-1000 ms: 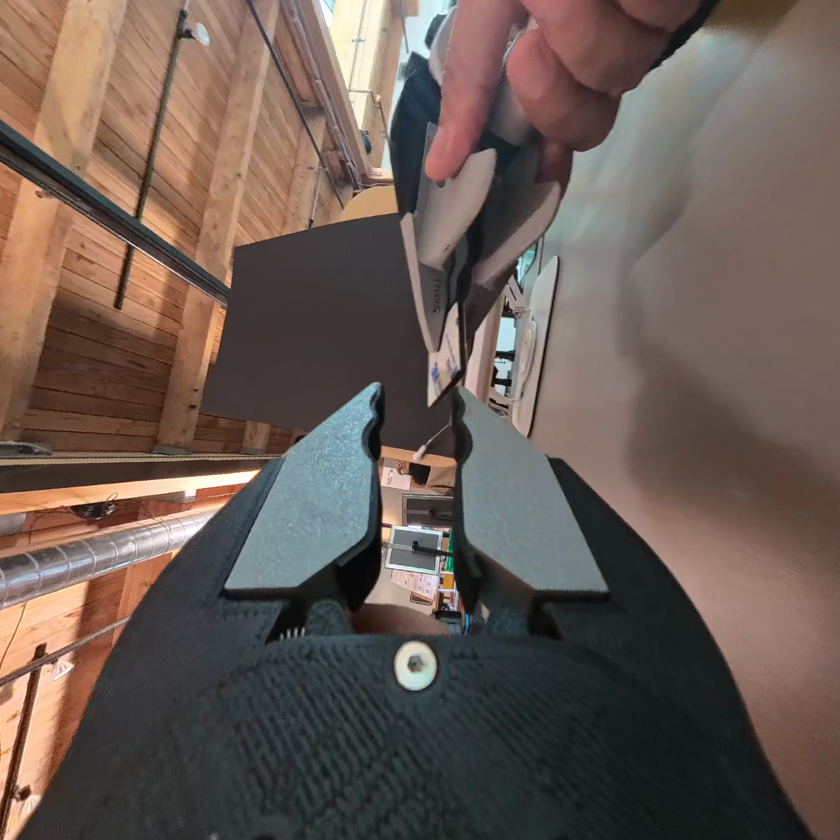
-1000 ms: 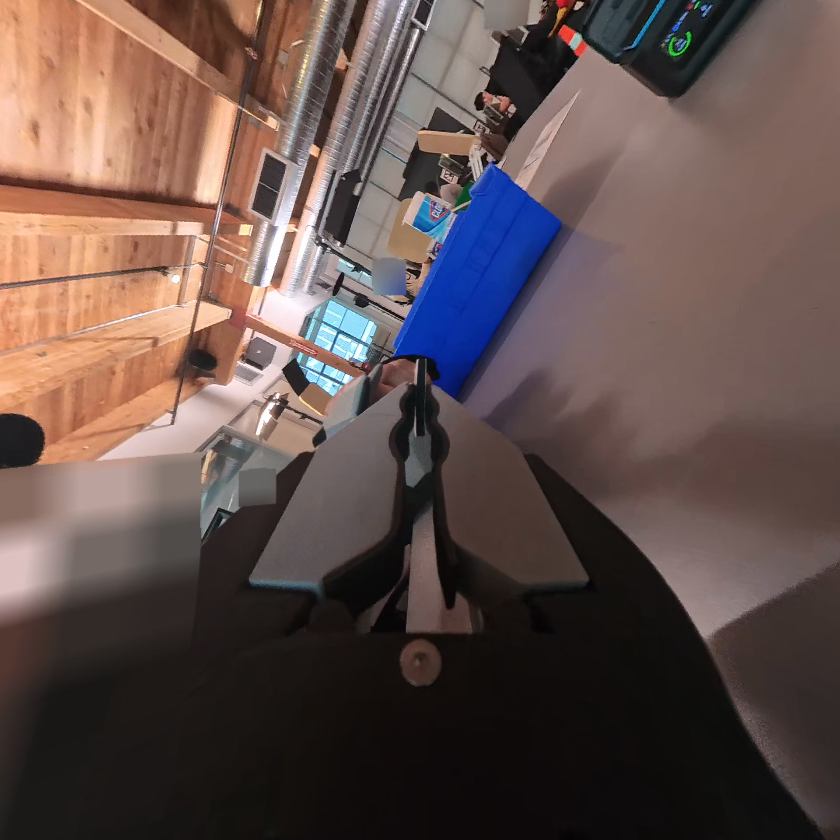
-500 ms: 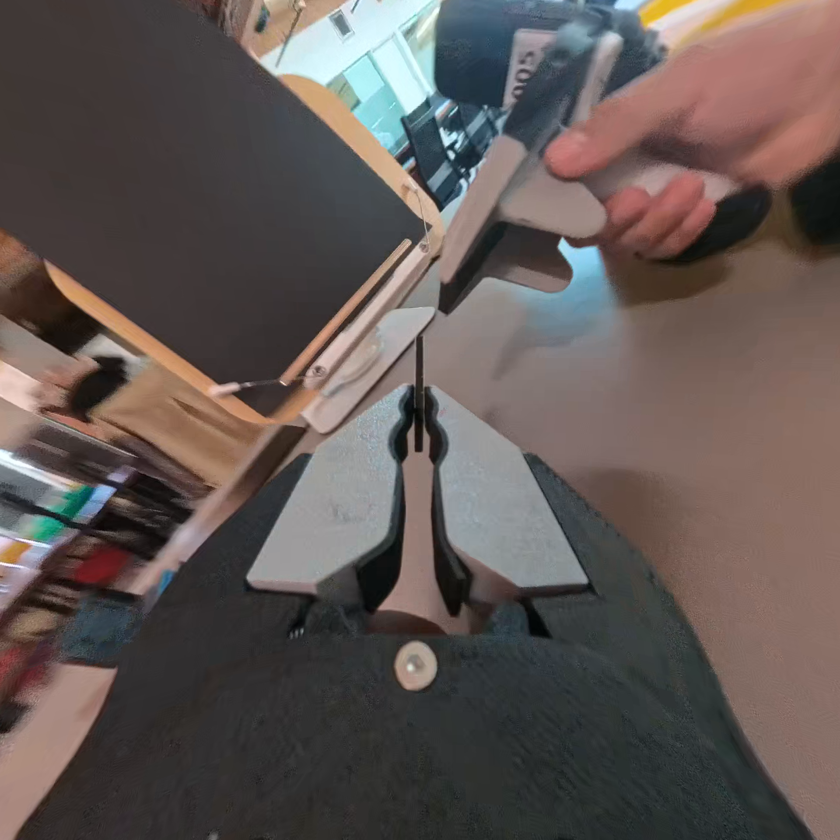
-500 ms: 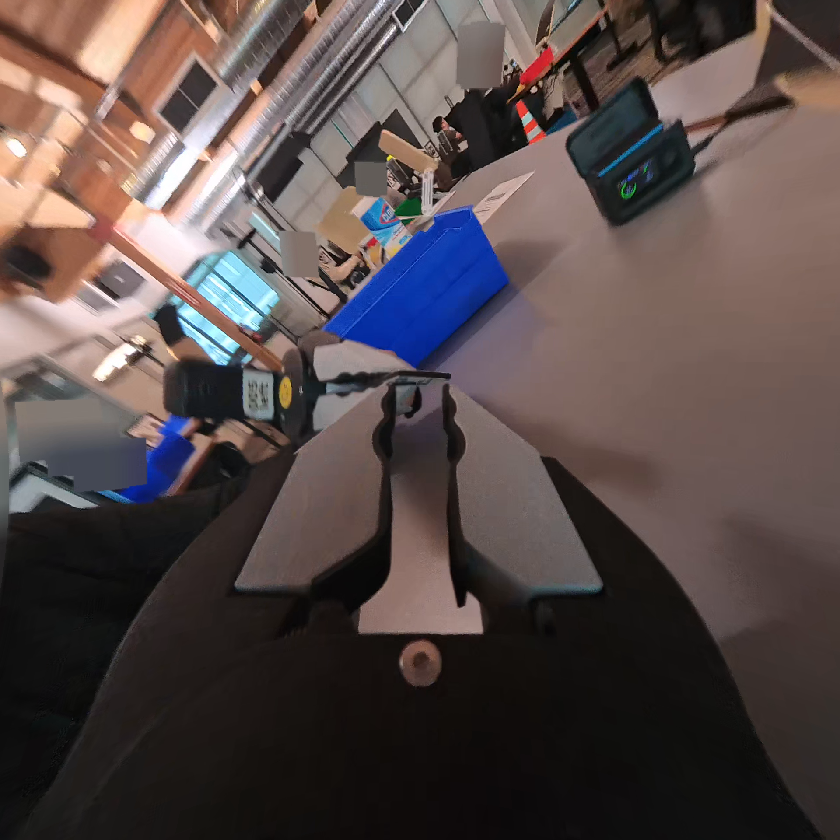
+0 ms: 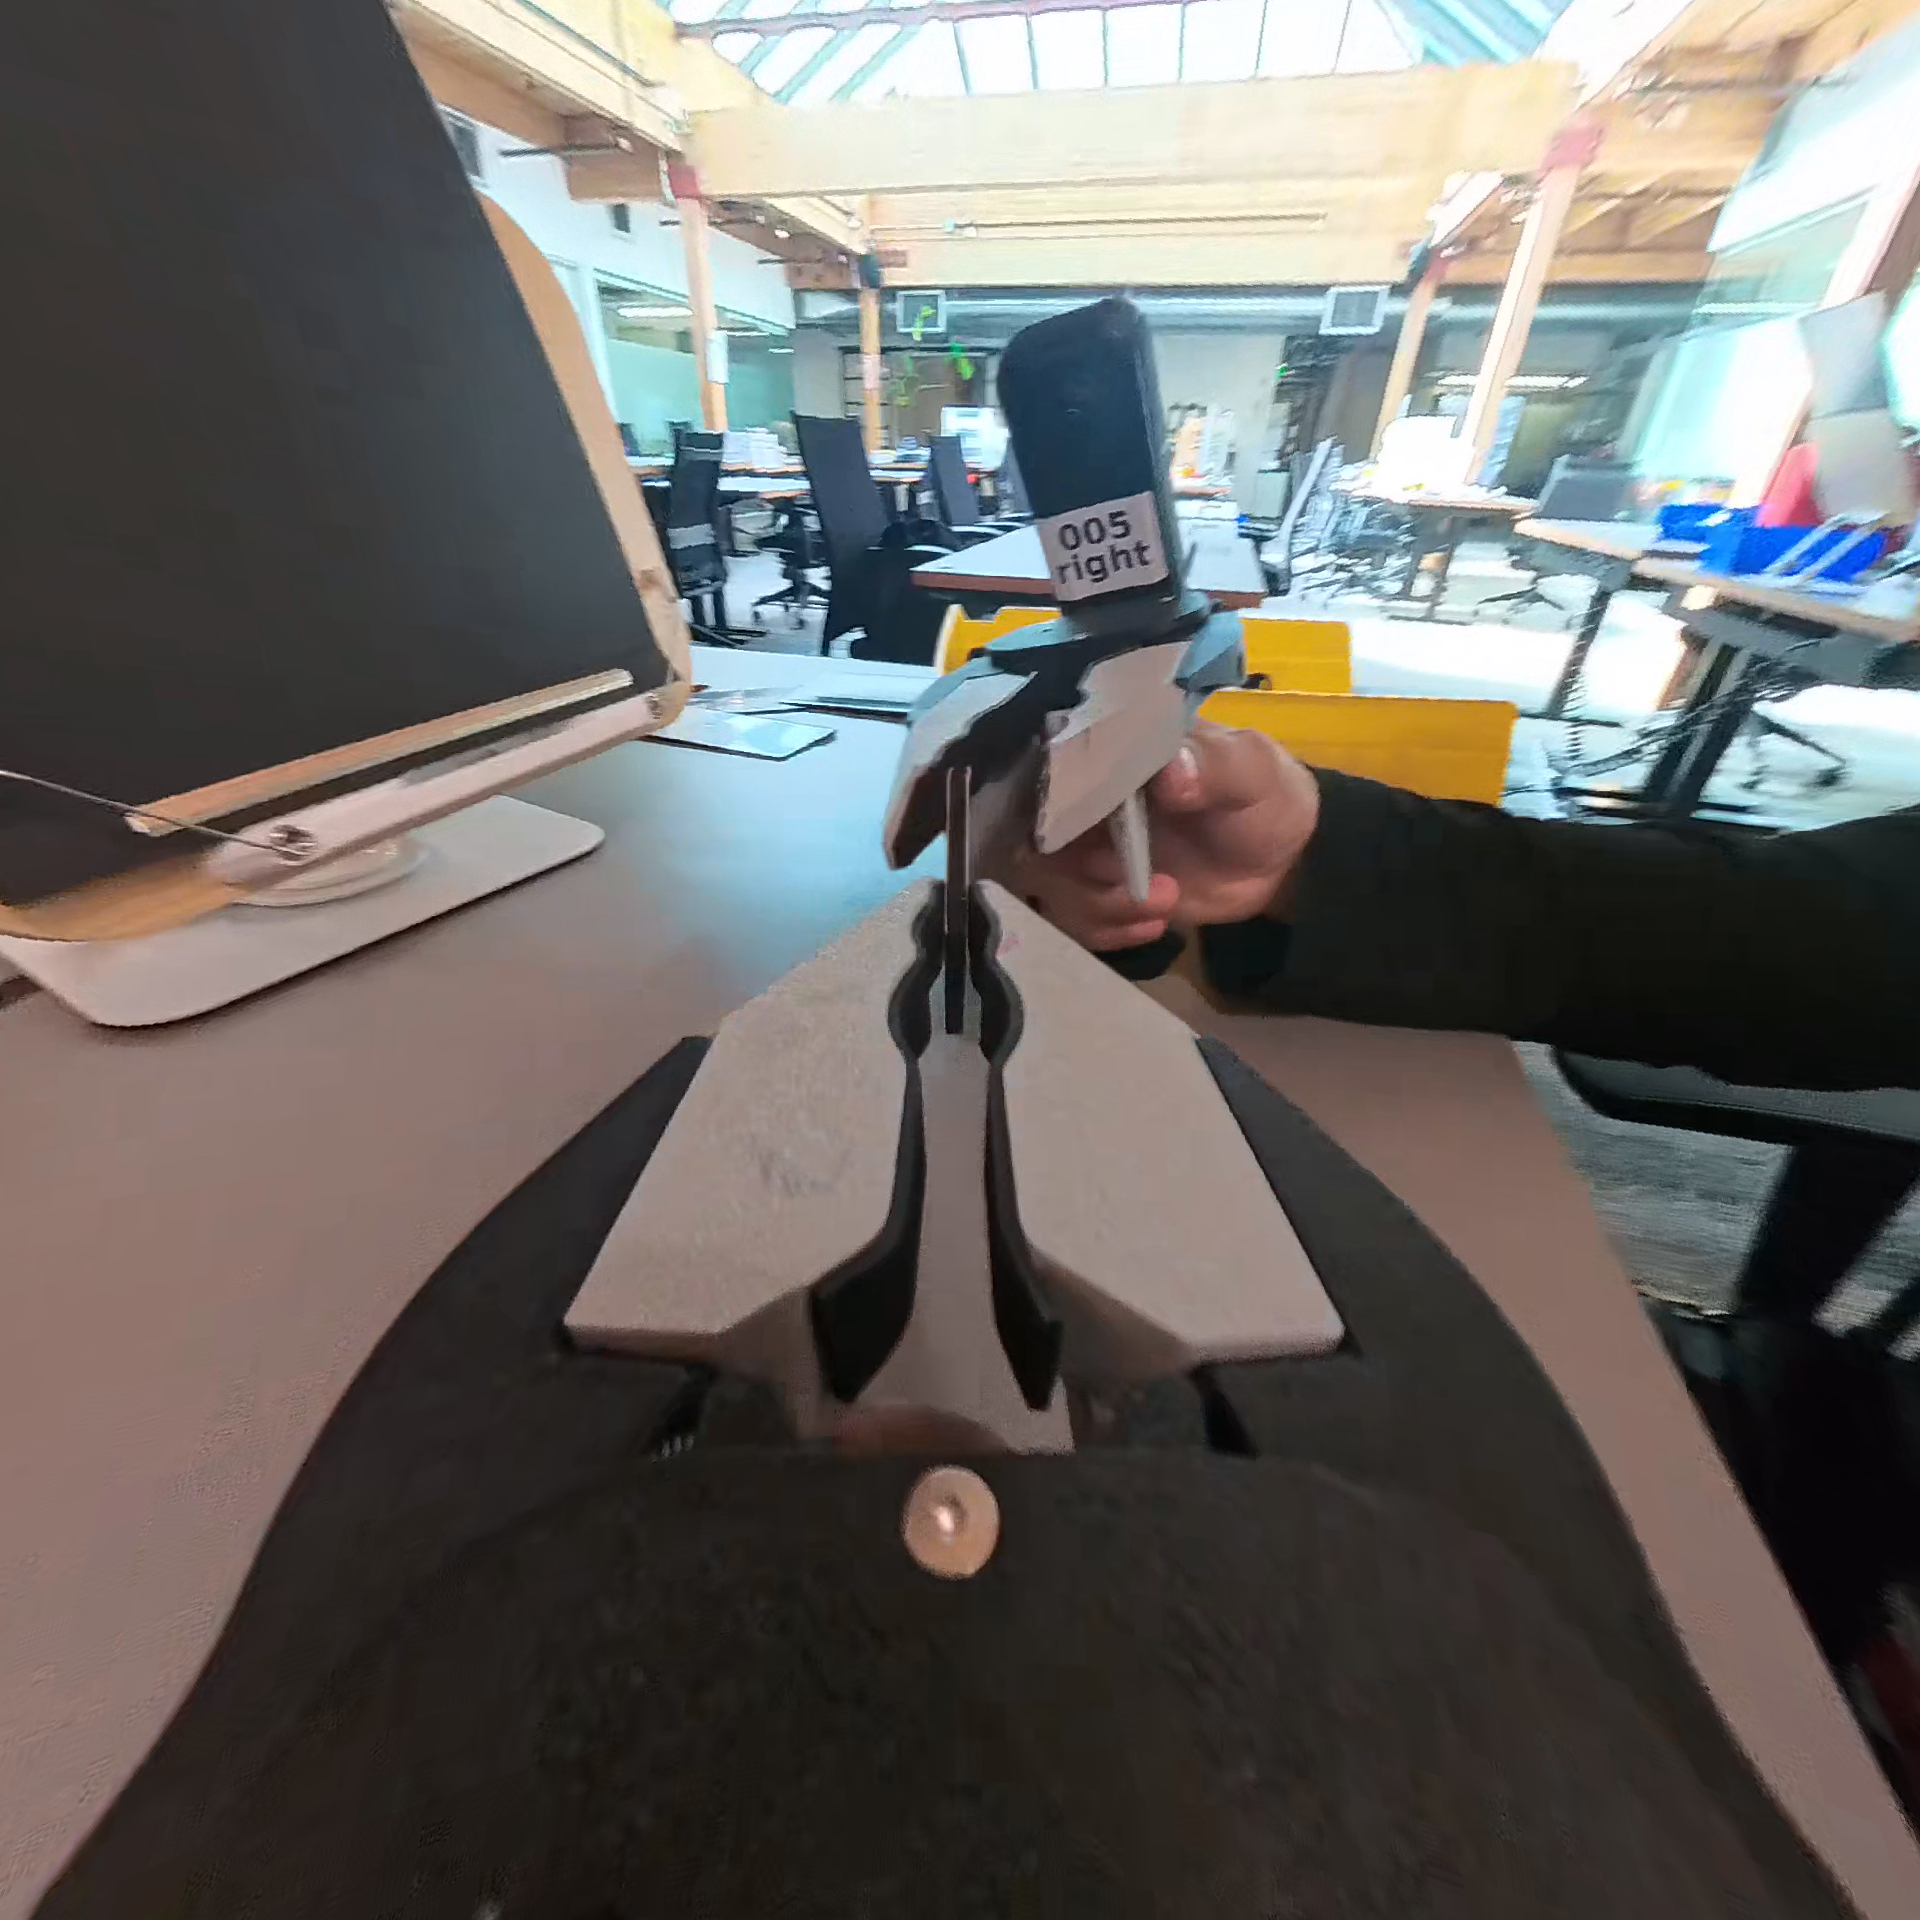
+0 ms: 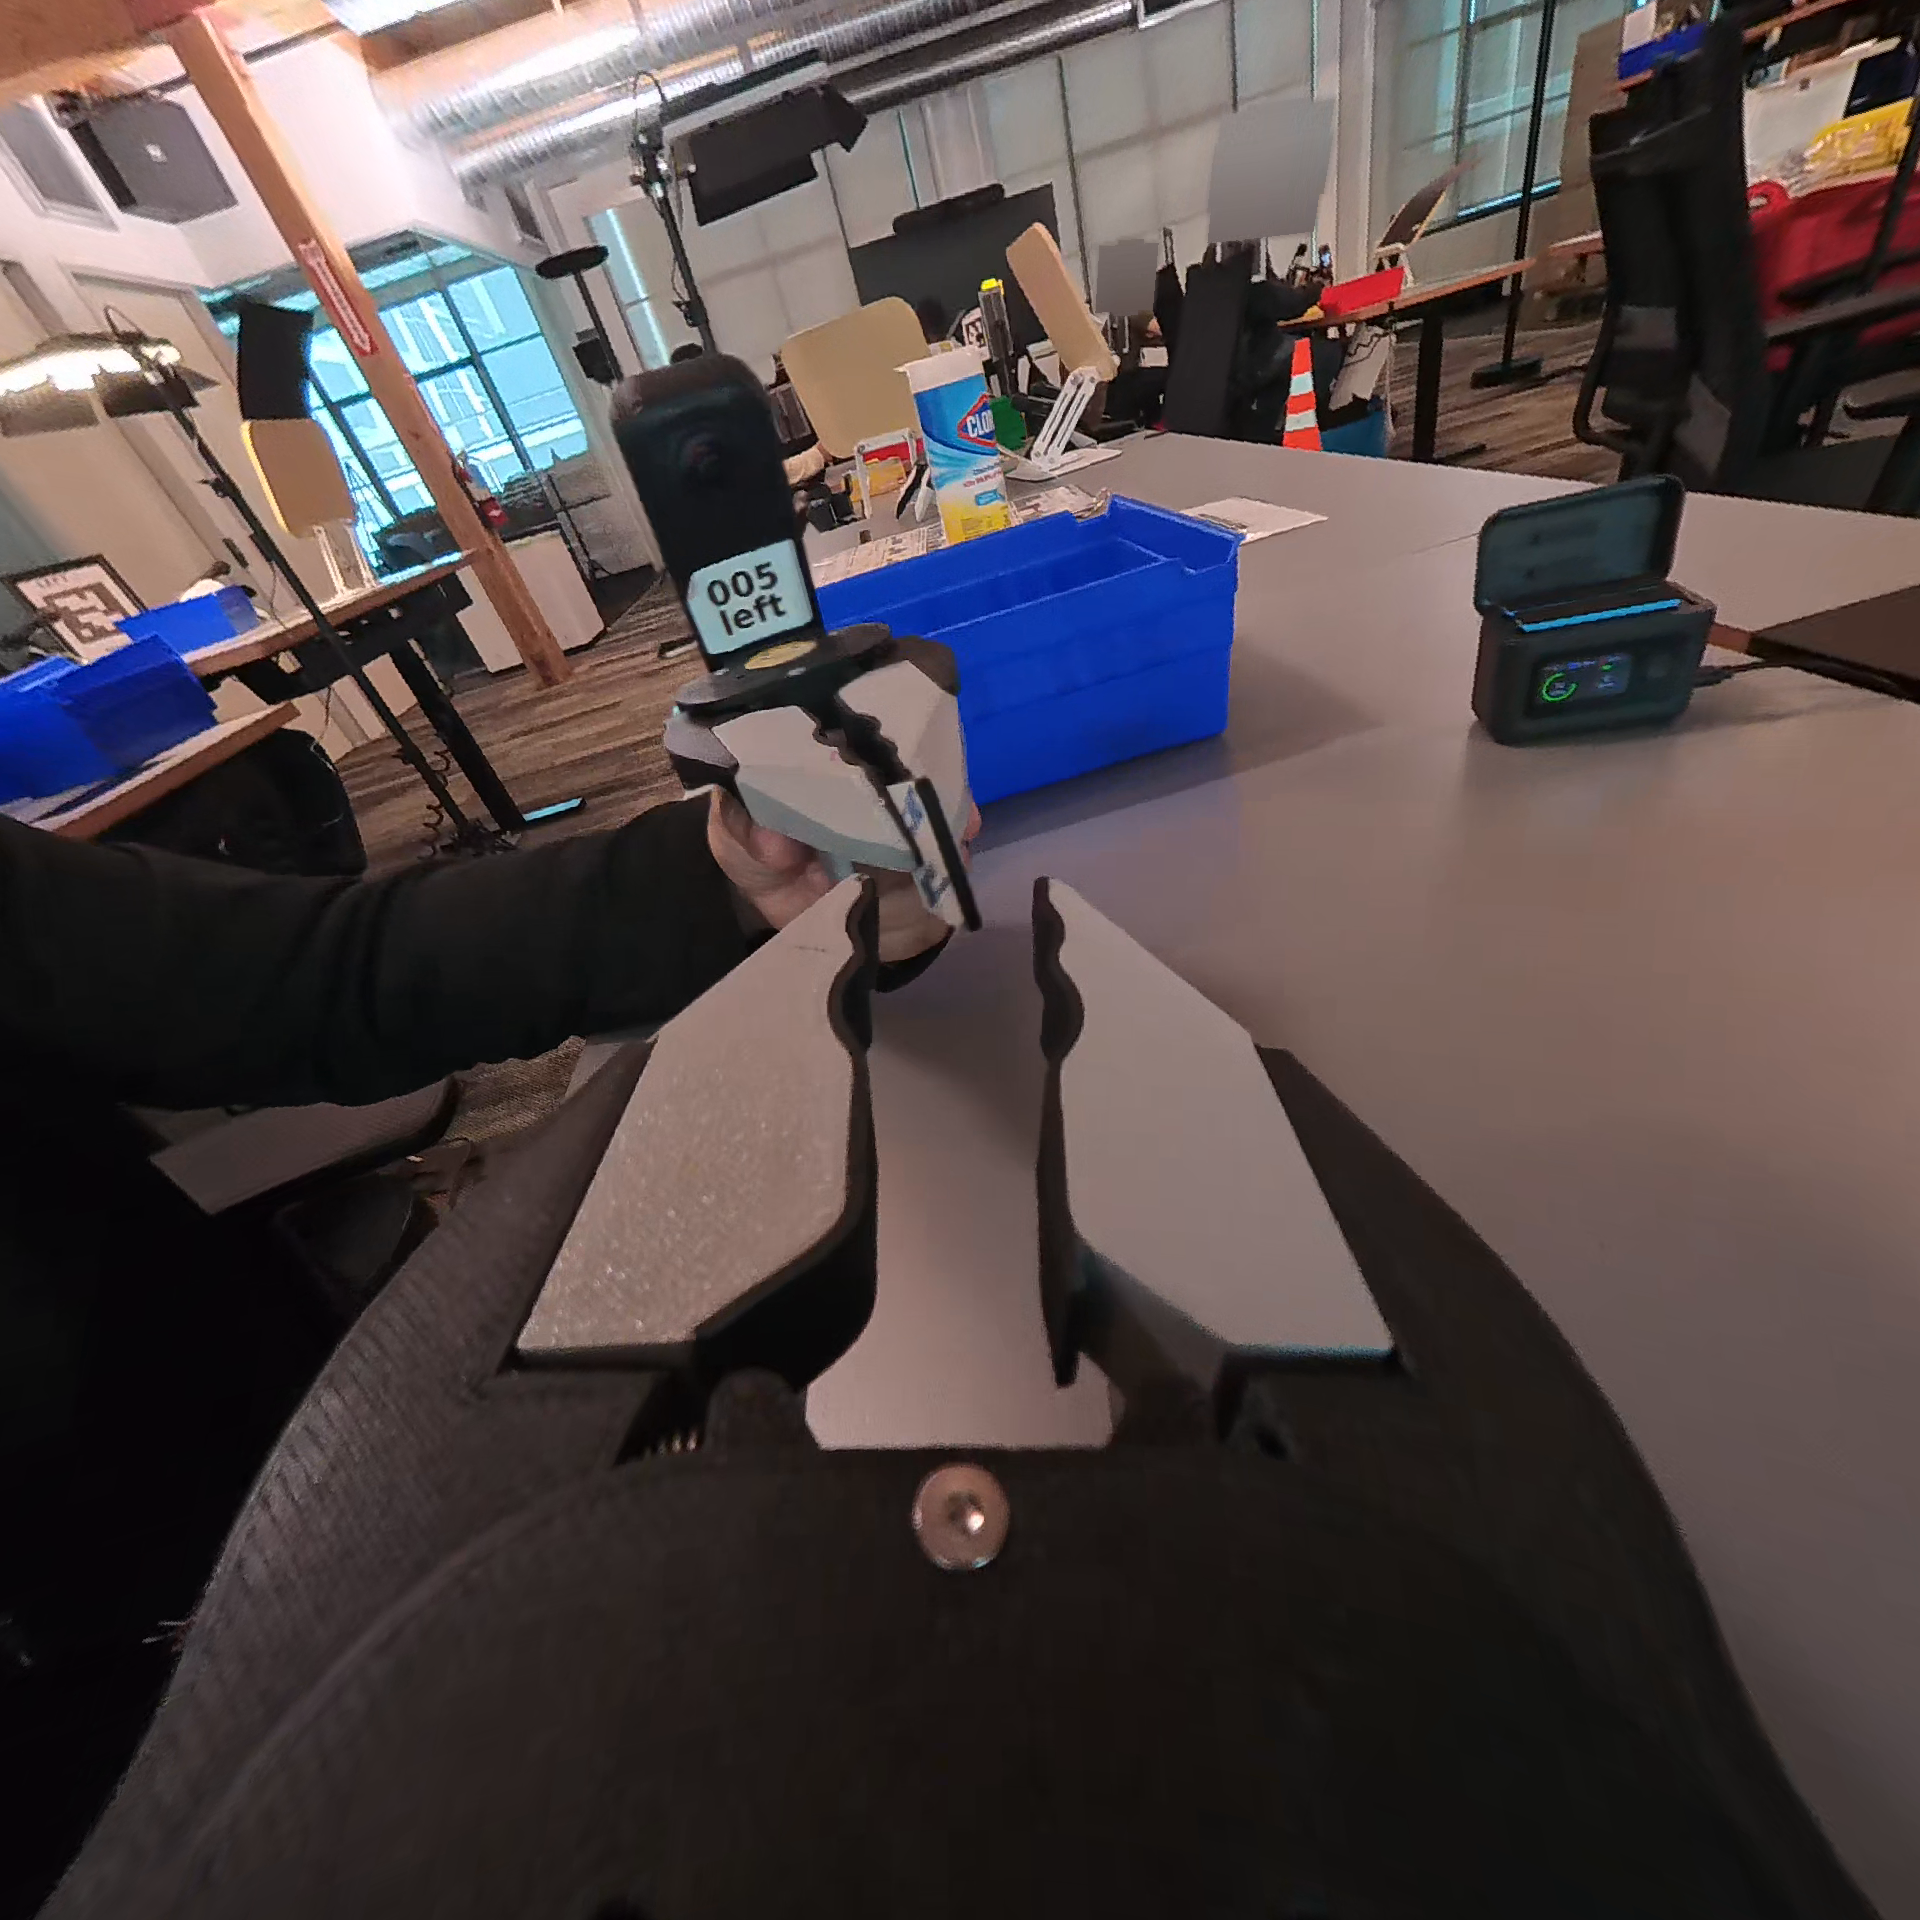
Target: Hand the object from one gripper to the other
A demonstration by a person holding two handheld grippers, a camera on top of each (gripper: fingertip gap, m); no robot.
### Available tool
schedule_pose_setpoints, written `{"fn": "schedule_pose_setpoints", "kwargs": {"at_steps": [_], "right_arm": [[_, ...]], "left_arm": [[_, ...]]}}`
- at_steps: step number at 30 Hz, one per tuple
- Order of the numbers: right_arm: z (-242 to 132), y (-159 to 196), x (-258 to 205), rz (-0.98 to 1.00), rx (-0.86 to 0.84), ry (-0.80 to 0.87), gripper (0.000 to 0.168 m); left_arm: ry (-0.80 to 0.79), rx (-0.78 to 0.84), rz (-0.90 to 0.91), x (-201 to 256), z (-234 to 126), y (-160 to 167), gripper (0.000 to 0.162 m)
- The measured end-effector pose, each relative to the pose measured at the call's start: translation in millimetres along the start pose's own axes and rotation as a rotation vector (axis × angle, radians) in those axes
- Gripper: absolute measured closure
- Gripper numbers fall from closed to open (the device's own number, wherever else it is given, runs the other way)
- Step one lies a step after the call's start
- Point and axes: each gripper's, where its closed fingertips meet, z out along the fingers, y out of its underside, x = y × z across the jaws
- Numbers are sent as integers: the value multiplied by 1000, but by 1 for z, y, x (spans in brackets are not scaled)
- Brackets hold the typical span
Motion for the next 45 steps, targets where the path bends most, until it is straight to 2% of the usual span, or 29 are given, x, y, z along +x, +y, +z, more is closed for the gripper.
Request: {"fn": "schedule_pose_setpoints", "kwargs": {"at_steps": [2,3,4,6,9,12,14,17,20,22,26,30,32,34,38,41,45], "right_arm": [[3,4,-2,-14,-25,-2,143],[4,6,-4,-24,-38,-9,148],[5,8,-6,-43,-53,-13,163],[4,11,-4,-76,-74,15,166],[0,10,5,9,-67,33,168],[-13,3,20,171,-8,47,168],[-22,-3,28,286,47,41,168],[-30,-2,35,436,70,20,168],[-28,5,35,559,54,-23,168],[-23,12,31,621,24,-57,168],[-15,26,27,693,-48,-78,168],[-10,29,16,755,-68,-159,168],[-7,31,13,758,-76,-174,168],[-8,29,14,730,-72,-169,160],[-14,17,23,584,-29,-85,145],[-19,13,33,422,-33,39,137],[-15,3,24,213,-31,59,132]], "left_arm": [[19,9,-20,3,2,0,162],[23,2,-21,4,3,1,161],[31,-9,-18,6,4,3,161],[10,-25,0,4,5,6,159],[-69,-70,58,-5,5,13,137],[-129,-134,163,-10,5,22,129],[-199,-183,302,-16,6,29,126],[-334,-237,622,-24,6,34,126],[-428,-322,982,-25,9,42,126],[-503,-319,1167,-24,11,37,126],[-538,-322,1300,-22,13,34,123],[-522,-334,1378,-18,14,35,147],[-504,-341,1365,-15,16,36,152],[-486,-338,1267,-15,16,36,160],[-383,-262,814,-17,15,33,160],[-353,-217,580,-26,9,29,161],[-279,-159,323,-27,5,23,162]]}}
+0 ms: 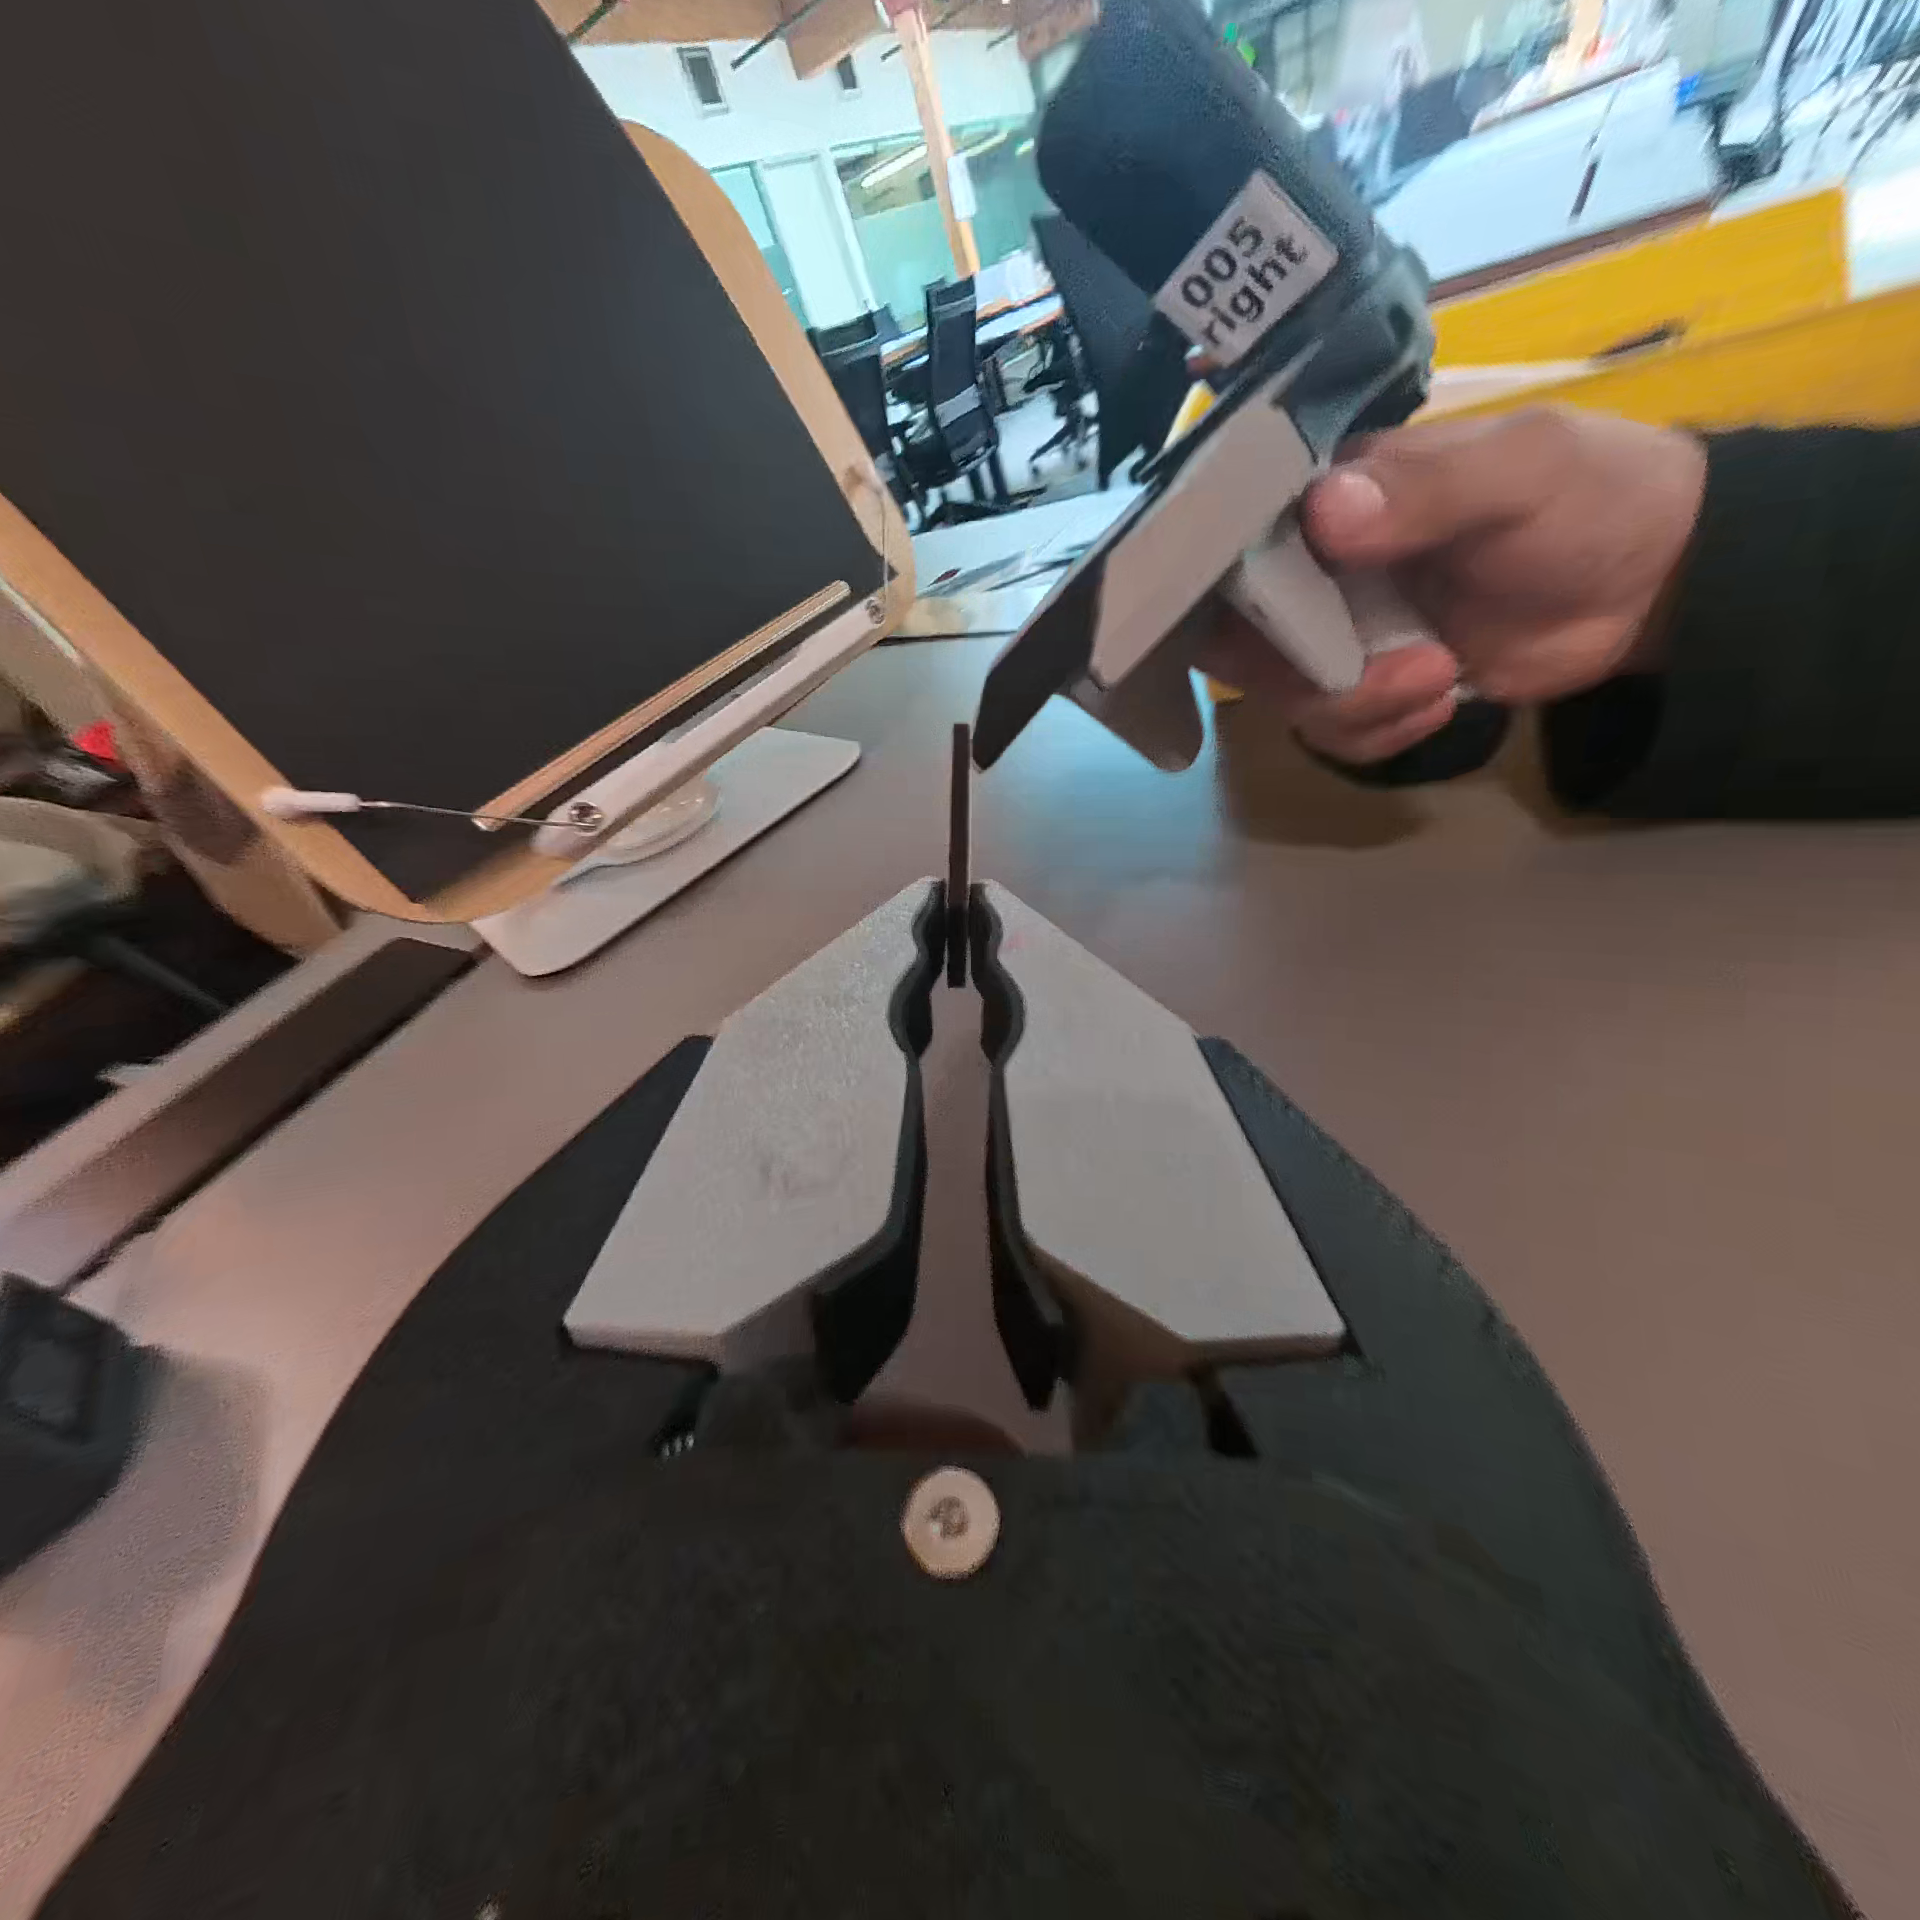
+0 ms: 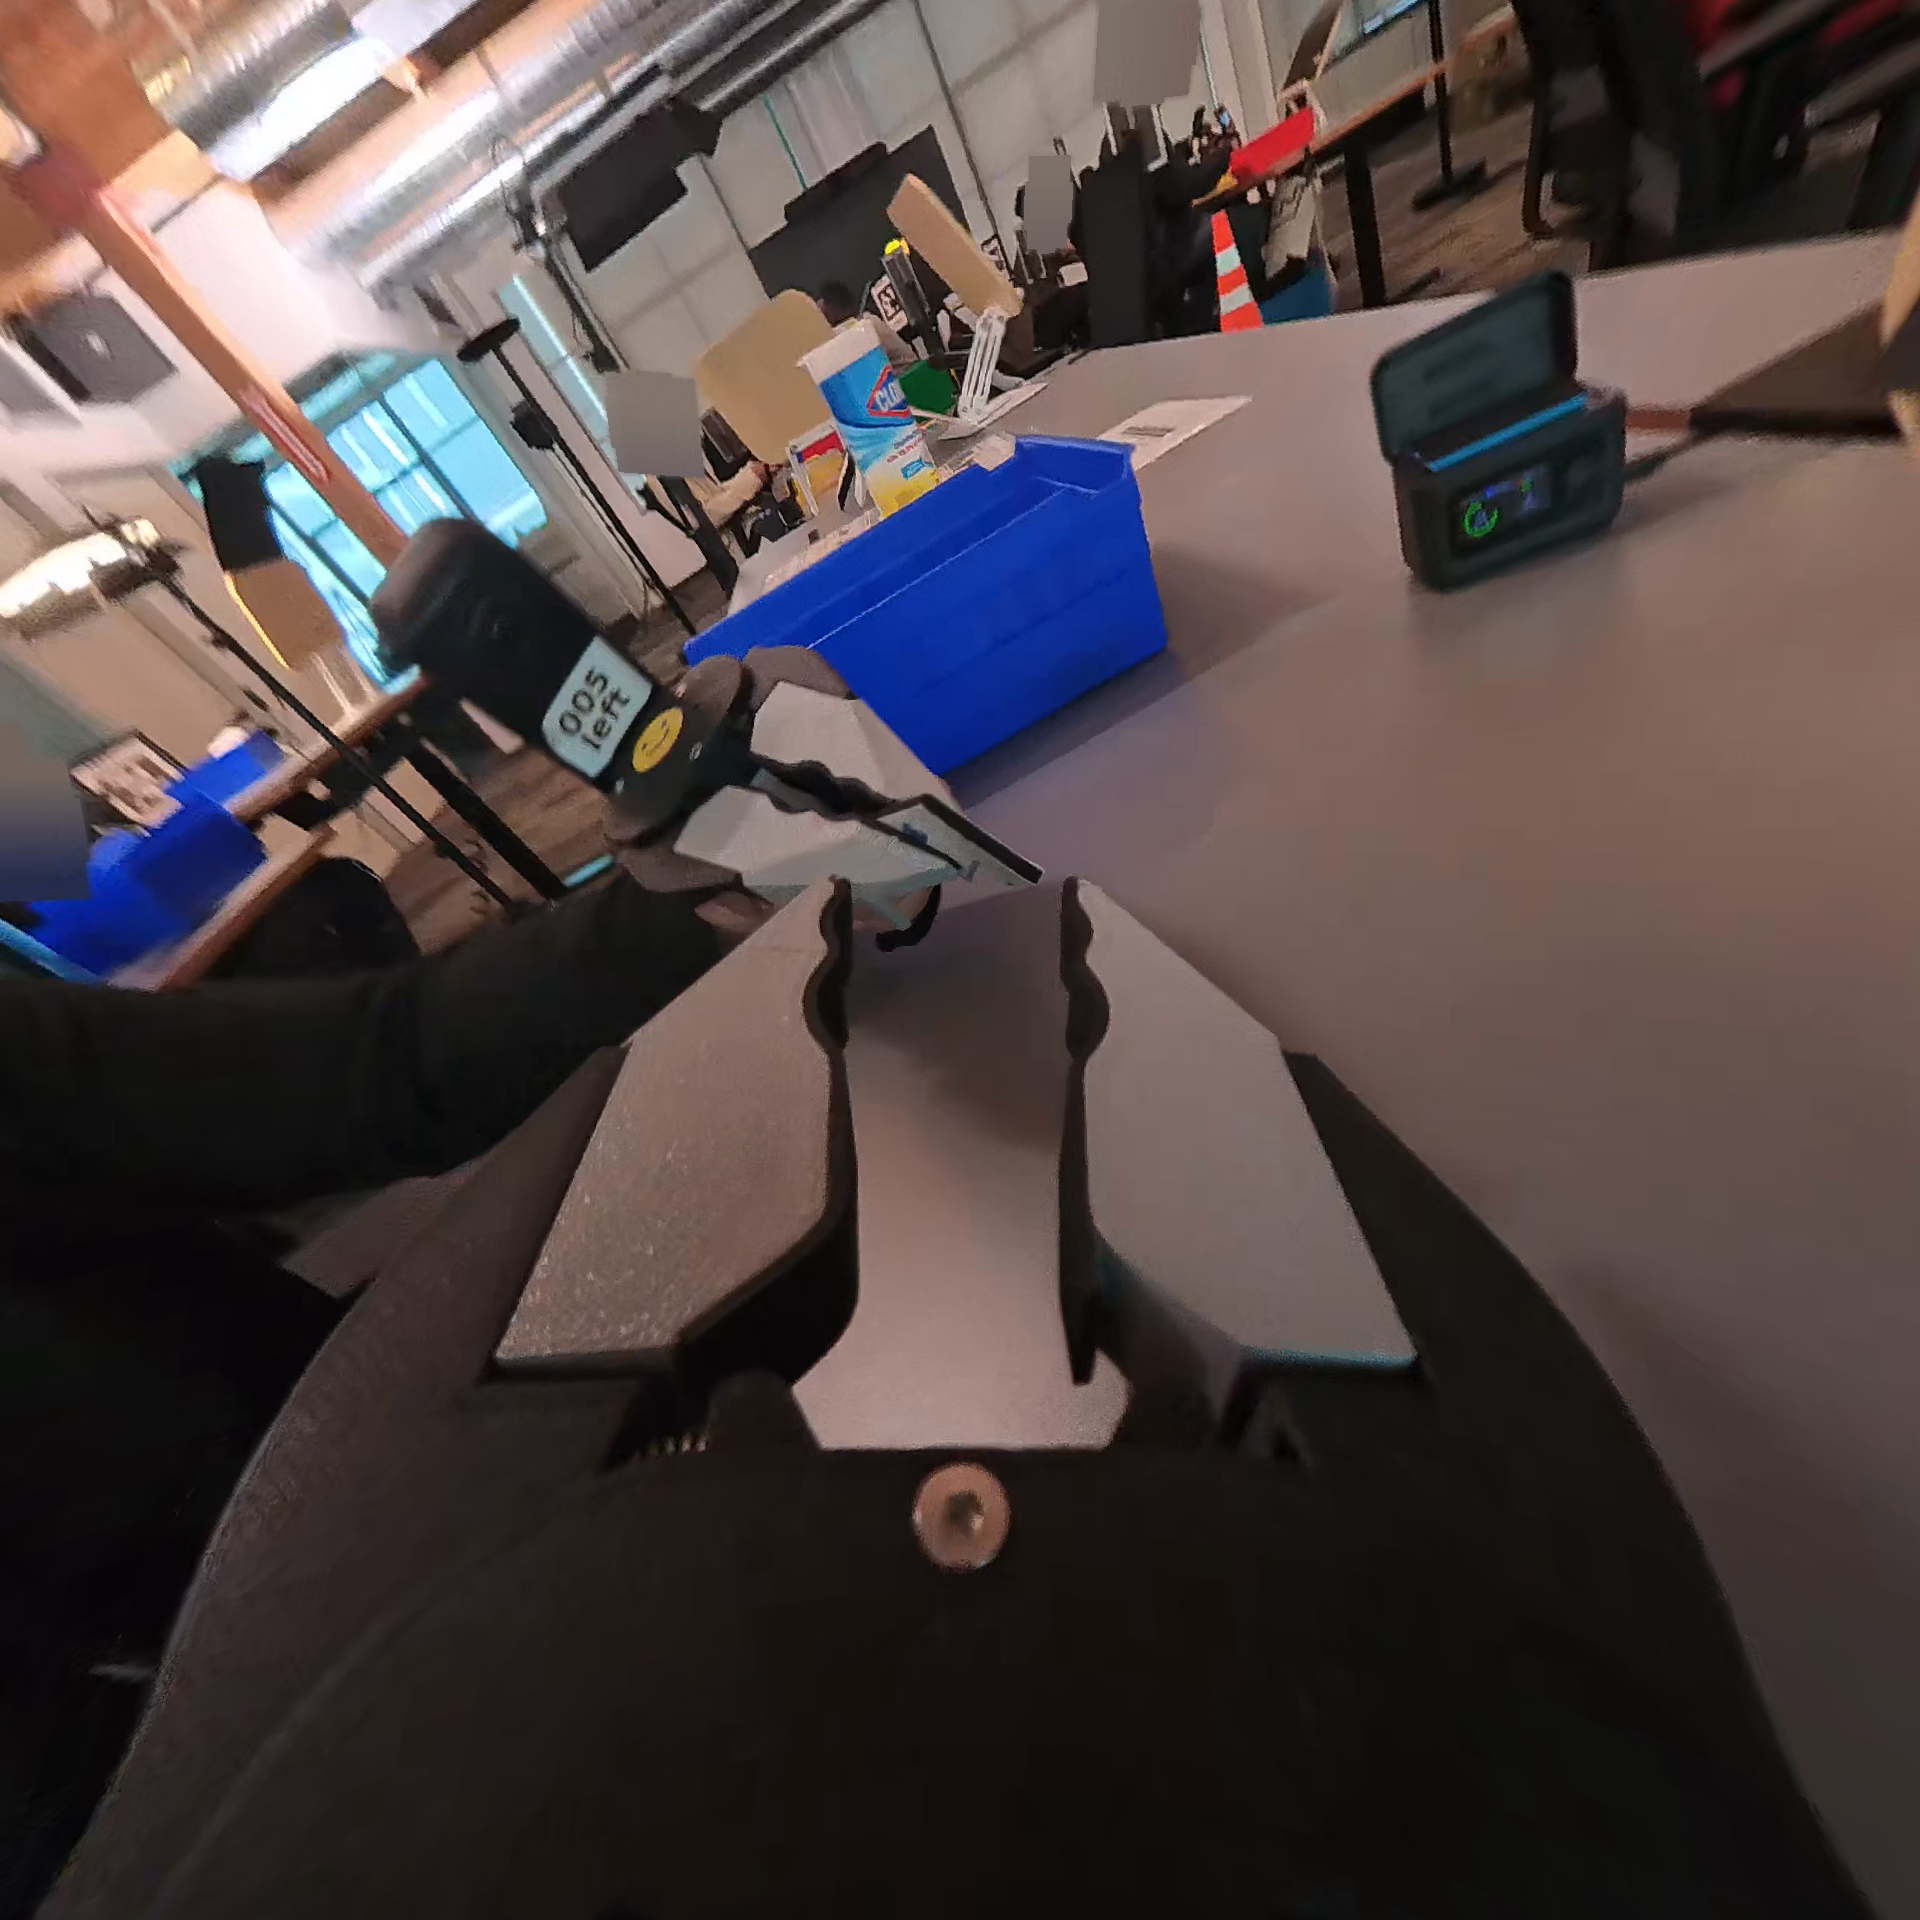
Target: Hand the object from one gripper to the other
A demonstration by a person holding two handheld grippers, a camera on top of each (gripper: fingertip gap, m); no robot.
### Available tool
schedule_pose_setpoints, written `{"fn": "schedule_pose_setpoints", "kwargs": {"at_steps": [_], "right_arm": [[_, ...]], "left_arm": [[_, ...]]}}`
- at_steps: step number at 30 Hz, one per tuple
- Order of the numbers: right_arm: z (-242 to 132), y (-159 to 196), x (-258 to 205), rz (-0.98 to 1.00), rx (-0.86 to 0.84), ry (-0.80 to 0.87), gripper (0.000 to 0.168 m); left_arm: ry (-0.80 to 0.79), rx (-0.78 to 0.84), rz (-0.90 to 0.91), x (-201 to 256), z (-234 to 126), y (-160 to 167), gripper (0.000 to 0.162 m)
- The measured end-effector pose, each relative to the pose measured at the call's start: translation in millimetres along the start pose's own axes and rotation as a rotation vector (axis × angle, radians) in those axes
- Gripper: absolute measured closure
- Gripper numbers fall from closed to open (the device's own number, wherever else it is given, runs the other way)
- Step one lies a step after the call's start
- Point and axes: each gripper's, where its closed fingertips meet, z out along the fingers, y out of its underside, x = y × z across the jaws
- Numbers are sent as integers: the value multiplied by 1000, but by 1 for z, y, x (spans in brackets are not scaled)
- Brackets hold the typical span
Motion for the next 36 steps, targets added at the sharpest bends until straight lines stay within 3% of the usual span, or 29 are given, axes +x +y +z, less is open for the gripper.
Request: {"fn": "schedule_pose_setpoints", "kwargs": {"at_steps": [6,13,17,24,27,29,32,36], "right_arm": [[8,4,-16,-243,-30,15,131],[12,8,-31,-269,-42,-56,146],[11,8,-38,-277,-32,-93,166],[8,5,-26,-284,-34,-13,168],[0,-4,-7,-276,3,101,168],[-10,-10,20,-309,14,286,168],[-33,-3,68,-470,-134,678,168],[-59,10,109,-596,-347,1026,168]], "left_arm": [[187,45,-196,17,-4,-8,162],[321,103,-303,31,-10,-20,161],[342,58,-289,38,-7,-13,160],[264,-17,-198,38,2,3,140],[228,-38,-184,33,4,8,134],[175,-71,-163,26,7,15,134],[79,-110,-133,10,9,22,133],[-77,-170,-37,-12,8,34,138]]}}
